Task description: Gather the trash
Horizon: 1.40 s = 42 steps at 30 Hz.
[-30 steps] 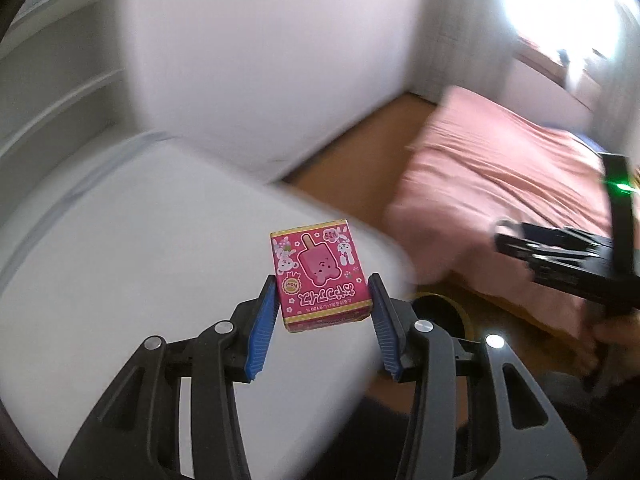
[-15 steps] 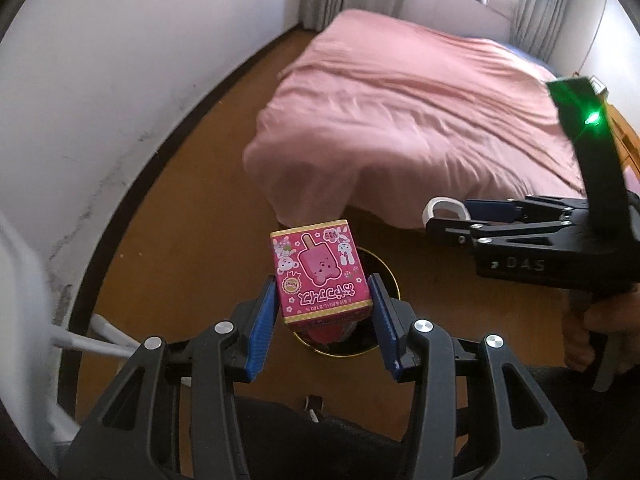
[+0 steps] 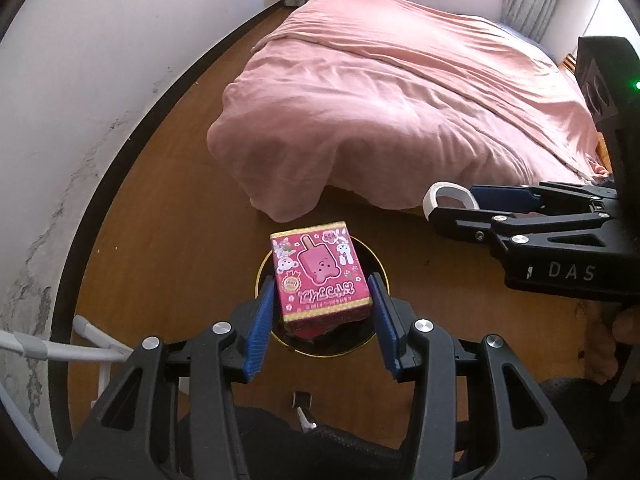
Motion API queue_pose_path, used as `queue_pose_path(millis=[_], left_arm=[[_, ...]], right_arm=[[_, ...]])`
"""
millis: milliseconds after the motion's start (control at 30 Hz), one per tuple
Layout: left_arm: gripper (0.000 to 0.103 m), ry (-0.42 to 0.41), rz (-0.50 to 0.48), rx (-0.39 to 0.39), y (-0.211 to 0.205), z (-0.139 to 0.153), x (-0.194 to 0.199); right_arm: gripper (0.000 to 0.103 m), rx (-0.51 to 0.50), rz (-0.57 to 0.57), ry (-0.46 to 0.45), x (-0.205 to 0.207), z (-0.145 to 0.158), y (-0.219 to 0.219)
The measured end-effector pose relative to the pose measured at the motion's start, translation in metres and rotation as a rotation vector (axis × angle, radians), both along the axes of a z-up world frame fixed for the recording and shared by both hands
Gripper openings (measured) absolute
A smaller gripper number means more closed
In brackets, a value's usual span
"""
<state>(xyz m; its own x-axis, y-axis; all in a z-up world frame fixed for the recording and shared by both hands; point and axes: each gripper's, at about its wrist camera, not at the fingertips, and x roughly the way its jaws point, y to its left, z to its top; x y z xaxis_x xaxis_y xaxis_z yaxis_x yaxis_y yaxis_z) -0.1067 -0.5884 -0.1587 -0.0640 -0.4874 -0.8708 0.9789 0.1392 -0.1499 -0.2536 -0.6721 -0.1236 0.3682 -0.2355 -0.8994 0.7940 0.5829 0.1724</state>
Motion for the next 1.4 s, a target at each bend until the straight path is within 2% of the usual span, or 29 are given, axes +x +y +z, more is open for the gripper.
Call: queue_pose_path(millis=[100, 333, 500, 533, 567, 600, 667, 900, 1067, 1167, 1400], left_arm=[[0.064, -0.005, 0.0, -0.01, 0.0, 0.003, 0.001], [0.065, -0.004, 0.026, -0.024, 0.006, 0.011, 0.01], [0.071, -0.013, 0.046, -0.05, 0.019, 0.027, 0.015], [0.073, -0.016, 0.051, -0.057, 0.022, 0.031, 0.016], [0.076, -0.02, 0.055, -0.063, 0.025, 0.035, 0.017], [0.079, -0.027, 0.065, -0.074, 0.03, 0.042, 0.018], [0.085, -0.037, 0.086, -0.088, 0.036, 0.052, 0.021], [0.091, -0.098, 0.197, -0.141, 0.083, 0.103, 0.044], [0.092, -0.166, 0.347, -0.163, 0.139, 0.142, 0.082], [0.092, -0.207, 0.471, -0.187, 0.187, 0.164, 0.111], [0.093, -0.355, 0.846, -0.167, 0.328, 0.198, 0.168]], right_arm=[[0.058, 0.005, -0.006, 0.001, 0.0, -0.002, -0.001], [0.058, 0.011, 0.002, 0.008, 0.004, -0.005, -0.001], [0.059, 0.002, 0.004, 0.017, 0.009, -0.005, 0.0], [0.062, 0.0, 0.003, 0.019, 0.009, -0.005, 0.001], [0.074, -0.001, 0.002, 0.021, 0.011, -0.005, 0.002], [0.079, -0.008, 0.0, 0.025, 0.012, -0.004, 0.002], [0.081, -0.028, 0.011, 0.029, 0.016, -0.001, 0.004], [0.081, -0.081, 0.047, -0.019, 0.039, 0.028, 0.021], [0.086, -0.153, 0.148, -0.102, 0.083, 0.073, 0.054], [0.086, -0.199, 0.272, -0.162, 0.131, 0.103, 0.092], [0.088, -0.268, 0.579, -0.276, 0.237, 0.149, 0.2]])
